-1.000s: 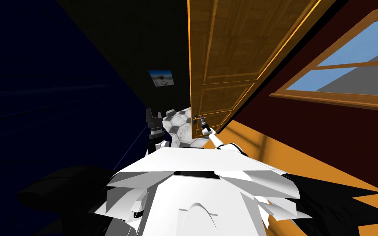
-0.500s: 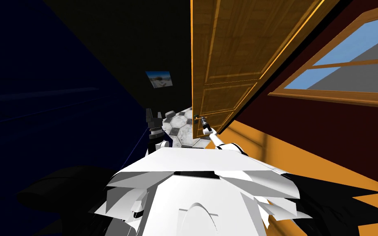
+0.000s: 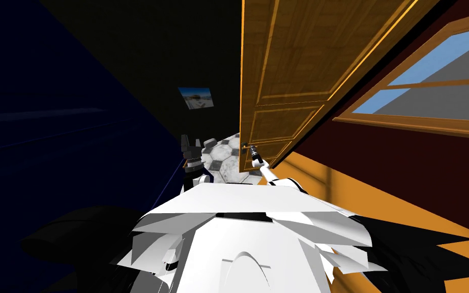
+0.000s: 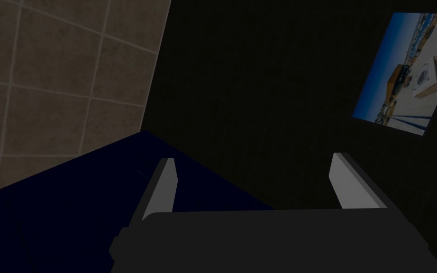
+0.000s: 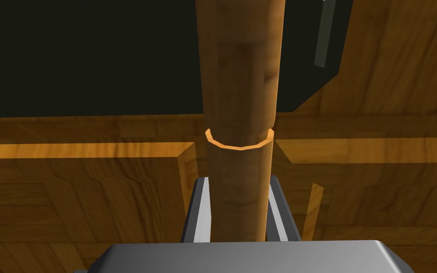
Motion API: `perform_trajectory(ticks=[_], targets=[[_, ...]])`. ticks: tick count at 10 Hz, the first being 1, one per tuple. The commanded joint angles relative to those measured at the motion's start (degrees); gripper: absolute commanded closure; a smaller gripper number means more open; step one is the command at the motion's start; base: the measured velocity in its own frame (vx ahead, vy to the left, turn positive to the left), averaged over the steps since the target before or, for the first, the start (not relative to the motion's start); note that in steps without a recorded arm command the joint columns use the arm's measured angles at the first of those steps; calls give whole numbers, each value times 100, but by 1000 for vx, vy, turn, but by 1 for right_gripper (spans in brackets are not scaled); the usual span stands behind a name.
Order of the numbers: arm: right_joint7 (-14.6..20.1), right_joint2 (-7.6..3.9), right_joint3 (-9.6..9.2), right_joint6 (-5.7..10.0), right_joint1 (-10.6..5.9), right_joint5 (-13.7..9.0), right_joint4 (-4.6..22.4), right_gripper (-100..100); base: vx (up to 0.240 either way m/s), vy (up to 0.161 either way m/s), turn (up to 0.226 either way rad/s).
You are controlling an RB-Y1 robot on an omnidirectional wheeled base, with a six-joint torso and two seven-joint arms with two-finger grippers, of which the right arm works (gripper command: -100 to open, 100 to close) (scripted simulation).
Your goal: Push the door open
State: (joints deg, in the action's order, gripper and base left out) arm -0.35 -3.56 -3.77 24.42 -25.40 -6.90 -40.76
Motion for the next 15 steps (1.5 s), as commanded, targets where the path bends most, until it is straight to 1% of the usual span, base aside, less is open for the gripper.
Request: perform_trajectory(ticks=[1,5,6,7,9,12,13,14,15], targets=[[-141,-91,83,64,-56,-114,-14,100,175,48,-48],[-586,-91,216,117,-79,-448,12,100,220,13,-102],[-648,-87,234,124,-82,-495,15,100,166,15,-52],[-778,-74,273,140,-89,-592,23,100,148,42,-145],[-909,-56,312,155,-95,-691,30,100,127,32,-67],[-1243,13,411,195,-112,-941,49,100,135,55,-103],[-1310,29,431,203,-116,-991,53,100,126,76,-96],[-1310,29,431,203,-116,-991,53,100,79,35,-39],[-1440,70,469,218,-123,-1089,61,100,100,27,-54]])
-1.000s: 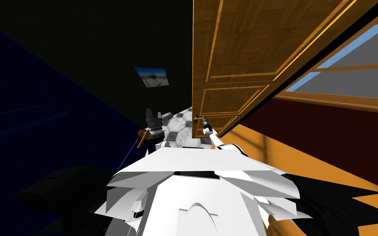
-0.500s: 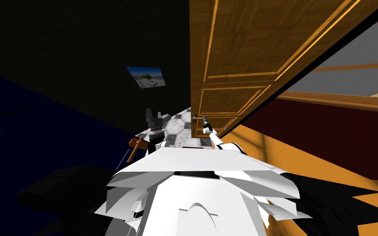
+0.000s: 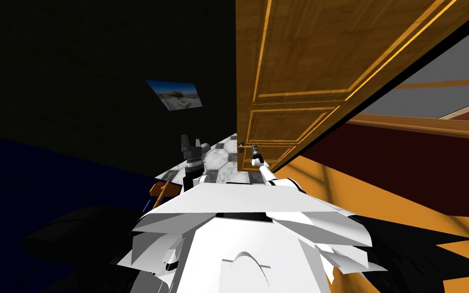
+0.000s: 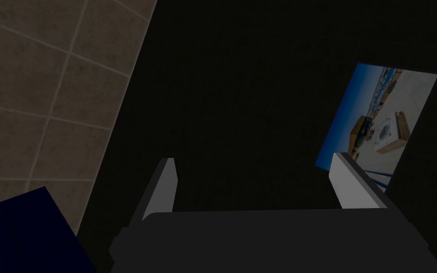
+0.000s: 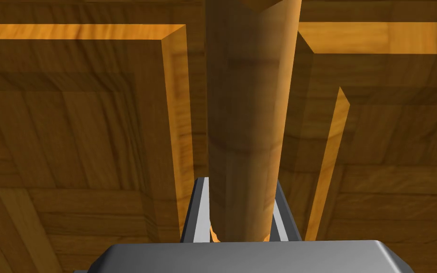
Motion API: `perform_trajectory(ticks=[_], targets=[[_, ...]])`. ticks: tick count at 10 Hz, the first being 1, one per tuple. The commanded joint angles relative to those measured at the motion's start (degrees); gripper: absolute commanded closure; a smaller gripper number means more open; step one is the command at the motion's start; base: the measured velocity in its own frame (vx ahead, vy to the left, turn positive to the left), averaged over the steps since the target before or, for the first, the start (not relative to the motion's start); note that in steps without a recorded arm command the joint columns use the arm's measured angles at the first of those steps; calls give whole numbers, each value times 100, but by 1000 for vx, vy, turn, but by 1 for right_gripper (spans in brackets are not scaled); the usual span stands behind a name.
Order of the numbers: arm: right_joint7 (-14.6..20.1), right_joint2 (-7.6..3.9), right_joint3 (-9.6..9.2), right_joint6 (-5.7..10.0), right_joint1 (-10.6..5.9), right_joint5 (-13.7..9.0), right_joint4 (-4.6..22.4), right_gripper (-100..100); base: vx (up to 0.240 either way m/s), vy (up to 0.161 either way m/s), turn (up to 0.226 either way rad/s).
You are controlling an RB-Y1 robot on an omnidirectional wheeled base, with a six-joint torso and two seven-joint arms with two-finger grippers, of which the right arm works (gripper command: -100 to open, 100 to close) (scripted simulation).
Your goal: Push the door open
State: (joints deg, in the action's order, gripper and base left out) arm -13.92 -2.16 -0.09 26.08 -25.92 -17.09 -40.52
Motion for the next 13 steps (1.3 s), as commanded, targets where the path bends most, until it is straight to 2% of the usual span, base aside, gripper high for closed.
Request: perform_trajectory(ticks=[1,2,6,11,13], targets=[[-212,-27,140,68,-77,-166,43,100,162,54,-119],[-273,-2,158,75,-80,-211,47,100,145,90,-101],[-711,216,288,127,-103,-540,72,100,163,133,-128],[-1023,447,381,164,-119,-774,90,100,111,189,-93],[-1036,250,484,185,-93,-788,54,100,45,-4,-72]])
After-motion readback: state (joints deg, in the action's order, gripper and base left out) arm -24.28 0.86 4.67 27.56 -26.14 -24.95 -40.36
